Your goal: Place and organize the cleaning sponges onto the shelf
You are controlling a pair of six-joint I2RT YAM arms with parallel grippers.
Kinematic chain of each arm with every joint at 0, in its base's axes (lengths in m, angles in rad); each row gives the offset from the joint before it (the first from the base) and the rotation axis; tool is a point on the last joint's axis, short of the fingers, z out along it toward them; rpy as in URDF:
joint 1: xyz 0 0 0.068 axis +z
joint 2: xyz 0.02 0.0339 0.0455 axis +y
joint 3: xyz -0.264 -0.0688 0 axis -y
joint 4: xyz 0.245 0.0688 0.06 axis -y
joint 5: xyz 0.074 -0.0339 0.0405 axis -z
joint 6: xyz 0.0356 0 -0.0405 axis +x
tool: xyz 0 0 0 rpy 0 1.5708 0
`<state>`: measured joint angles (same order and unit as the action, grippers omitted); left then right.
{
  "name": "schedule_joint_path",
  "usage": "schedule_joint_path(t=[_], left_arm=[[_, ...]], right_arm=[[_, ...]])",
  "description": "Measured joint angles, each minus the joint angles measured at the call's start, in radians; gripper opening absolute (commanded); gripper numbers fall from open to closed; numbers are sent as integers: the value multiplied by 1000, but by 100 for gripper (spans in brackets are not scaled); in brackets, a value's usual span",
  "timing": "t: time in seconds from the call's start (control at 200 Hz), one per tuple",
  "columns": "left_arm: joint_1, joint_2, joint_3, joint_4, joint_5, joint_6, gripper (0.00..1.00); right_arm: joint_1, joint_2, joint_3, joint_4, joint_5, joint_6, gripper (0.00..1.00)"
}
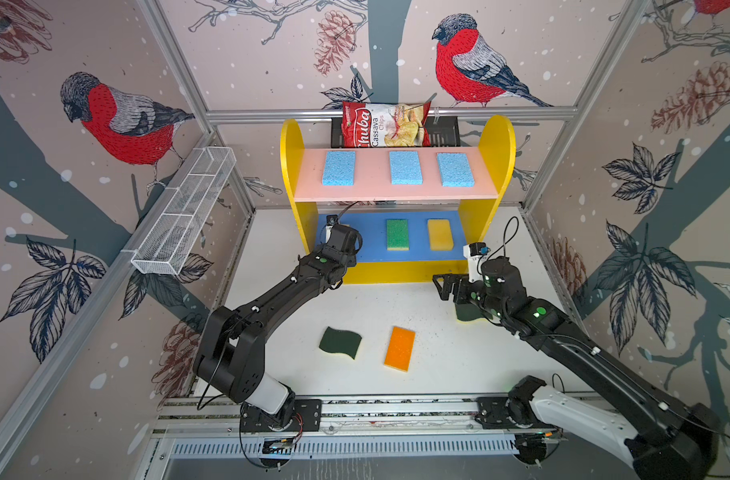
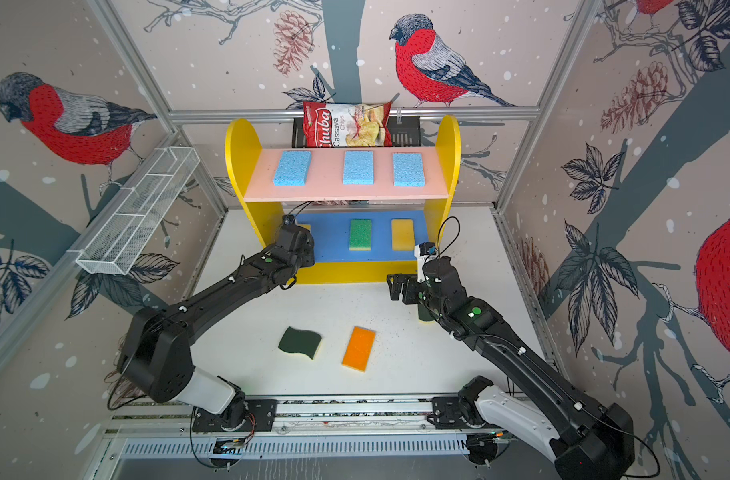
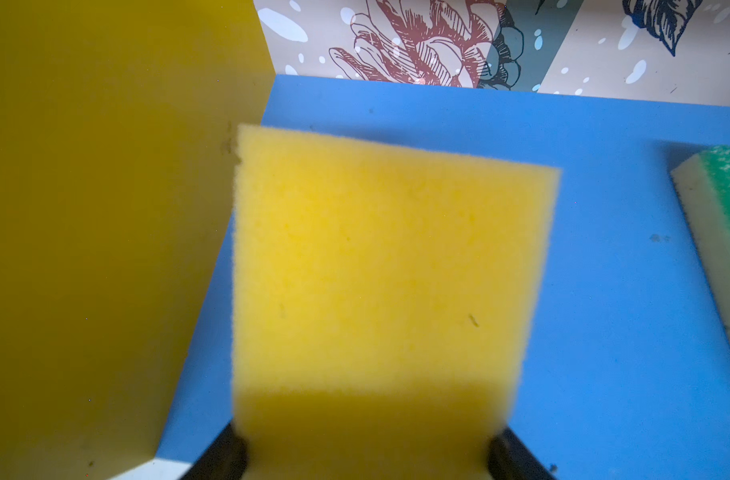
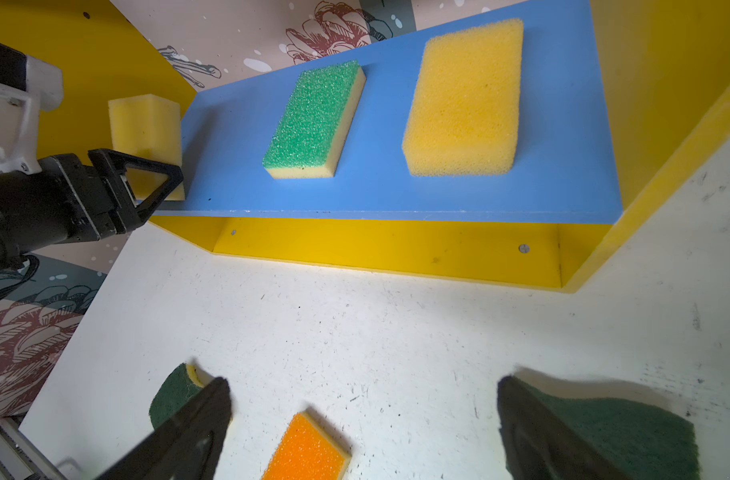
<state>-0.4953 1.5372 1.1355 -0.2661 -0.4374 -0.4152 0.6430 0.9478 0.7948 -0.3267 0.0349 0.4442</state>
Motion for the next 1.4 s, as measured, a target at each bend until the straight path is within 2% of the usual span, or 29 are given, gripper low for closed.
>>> schedule_joint_path(t=[0.405, 1.401], left_arm=[[-1, 45, 47, 17, 49, -5, 64], [-1, 77, 71, -11, 55, -22, 65]], right_arm=[[6, 16, 12, -4, 0, 0, 100], [24, 5, 14, -19, 7, 7, 100]])
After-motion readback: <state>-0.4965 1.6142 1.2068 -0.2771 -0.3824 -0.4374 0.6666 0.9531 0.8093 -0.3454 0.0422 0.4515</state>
